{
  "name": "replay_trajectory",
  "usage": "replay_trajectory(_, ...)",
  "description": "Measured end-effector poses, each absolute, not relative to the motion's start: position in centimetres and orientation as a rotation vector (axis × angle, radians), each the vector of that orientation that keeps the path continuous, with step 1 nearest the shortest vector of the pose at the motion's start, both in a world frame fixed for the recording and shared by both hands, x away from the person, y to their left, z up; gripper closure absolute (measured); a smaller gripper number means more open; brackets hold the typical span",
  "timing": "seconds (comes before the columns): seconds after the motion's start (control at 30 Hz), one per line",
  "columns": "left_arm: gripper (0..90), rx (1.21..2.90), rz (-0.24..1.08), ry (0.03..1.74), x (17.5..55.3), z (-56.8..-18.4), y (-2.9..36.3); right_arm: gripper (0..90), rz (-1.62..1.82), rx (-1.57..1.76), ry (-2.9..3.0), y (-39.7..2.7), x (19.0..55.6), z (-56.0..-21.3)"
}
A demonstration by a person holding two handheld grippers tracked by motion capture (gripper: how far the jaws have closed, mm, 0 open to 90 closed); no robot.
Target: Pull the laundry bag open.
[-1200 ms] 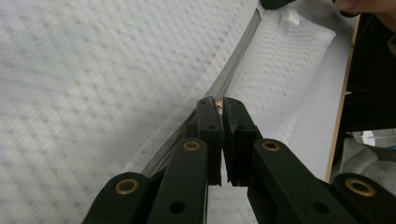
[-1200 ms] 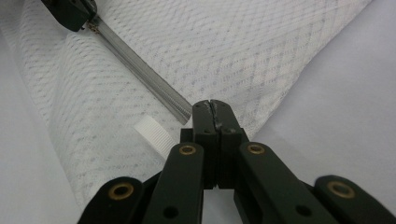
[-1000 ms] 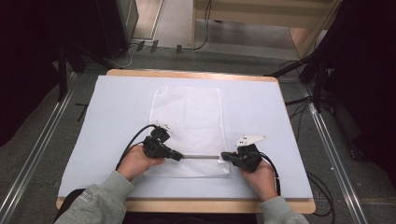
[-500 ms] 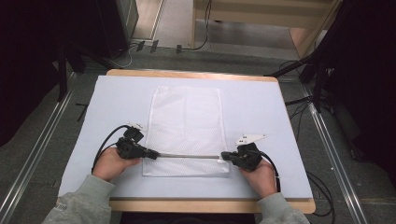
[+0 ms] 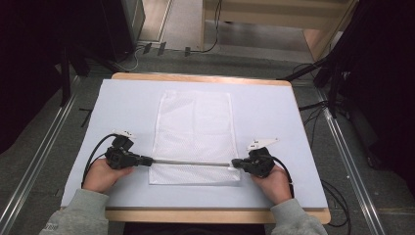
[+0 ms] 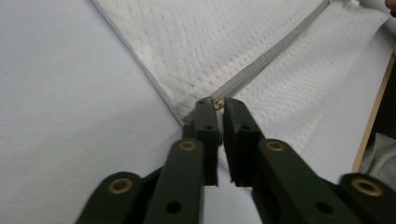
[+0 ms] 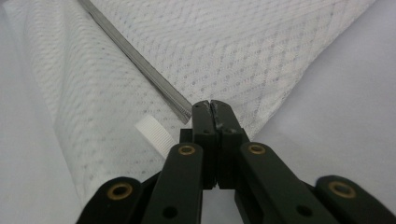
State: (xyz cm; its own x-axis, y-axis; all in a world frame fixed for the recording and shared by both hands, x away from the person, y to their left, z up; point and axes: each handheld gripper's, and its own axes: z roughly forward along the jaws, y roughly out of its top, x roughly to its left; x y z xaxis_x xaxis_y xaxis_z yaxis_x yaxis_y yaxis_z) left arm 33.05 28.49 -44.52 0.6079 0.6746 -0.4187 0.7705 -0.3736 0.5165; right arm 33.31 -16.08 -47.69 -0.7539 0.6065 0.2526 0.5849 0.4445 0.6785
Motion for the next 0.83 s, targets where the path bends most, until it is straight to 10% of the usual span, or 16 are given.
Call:
replay_trajectory(0.5,43.3,2.092,0.111,1.206,33.0,-43.6,31.6,56.8,1.238,1.194,2.477,-19.9,34.6,-45.9)
replay_trajectory(0.83,34.4,2.071,0.184,1.277,33.3,-43.9,33.3,44.6,1.205,1.196,2.468,-20.1,35.1,-46.5)
